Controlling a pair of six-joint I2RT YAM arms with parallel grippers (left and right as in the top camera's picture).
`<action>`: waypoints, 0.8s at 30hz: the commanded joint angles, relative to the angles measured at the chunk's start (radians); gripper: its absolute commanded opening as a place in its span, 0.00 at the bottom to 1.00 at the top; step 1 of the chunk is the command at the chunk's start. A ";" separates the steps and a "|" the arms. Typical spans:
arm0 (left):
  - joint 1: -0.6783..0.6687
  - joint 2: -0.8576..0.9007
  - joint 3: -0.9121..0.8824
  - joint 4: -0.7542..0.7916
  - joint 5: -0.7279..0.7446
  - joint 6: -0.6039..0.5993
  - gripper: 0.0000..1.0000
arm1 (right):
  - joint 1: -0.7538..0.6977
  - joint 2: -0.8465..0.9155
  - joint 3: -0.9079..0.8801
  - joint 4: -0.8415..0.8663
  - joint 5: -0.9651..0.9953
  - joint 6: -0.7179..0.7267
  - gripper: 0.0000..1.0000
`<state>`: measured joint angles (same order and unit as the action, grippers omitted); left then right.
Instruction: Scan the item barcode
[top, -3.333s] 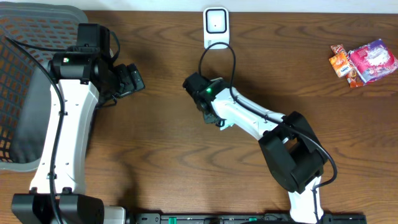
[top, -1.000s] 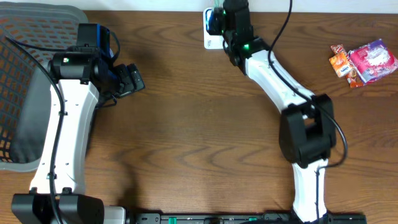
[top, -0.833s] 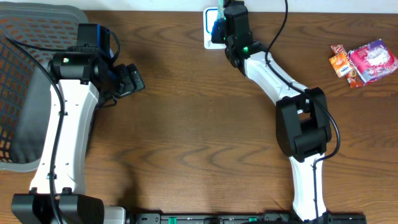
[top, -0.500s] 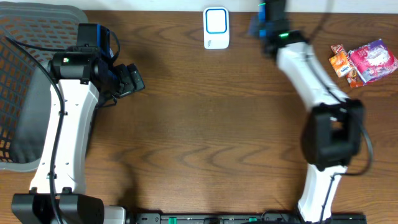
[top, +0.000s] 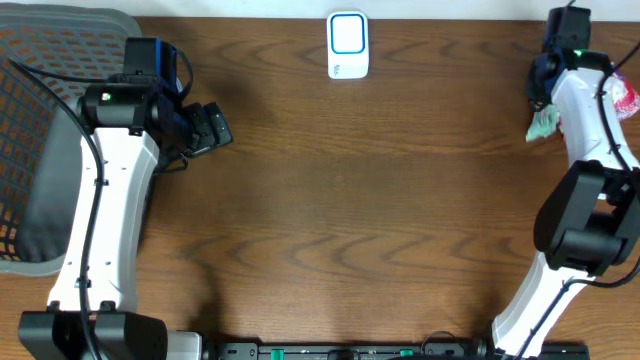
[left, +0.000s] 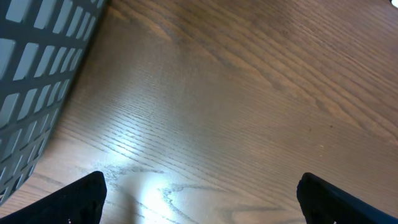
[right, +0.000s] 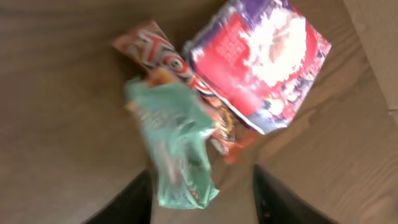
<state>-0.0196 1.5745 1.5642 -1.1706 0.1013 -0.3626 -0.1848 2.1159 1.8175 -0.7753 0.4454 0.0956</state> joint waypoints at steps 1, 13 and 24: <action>0.004 -0.007 0.002 -0.003 -0.009 0.002 0.98 | -0.028 -0.021 0.001 -0.035 0.009 0.004 0.98; 0.004 -0.007 0.002 -0.003 -0.009 0.002 0.98 | 0.014 -0.439 0.001 -0.307 -0.243 0.308 0.99; 0.004 -0.007 0.002 -0.003 -0.009 0.002 0.98 | 0.263 -0.910 -0.226 -0.379 -0.296 0.294 0.99</action>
<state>-0.0196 1.5745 1.5642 -1.1702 0.1013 -0.3626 0.0048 1.3052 1.7153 -1.1664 0.1612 0.3756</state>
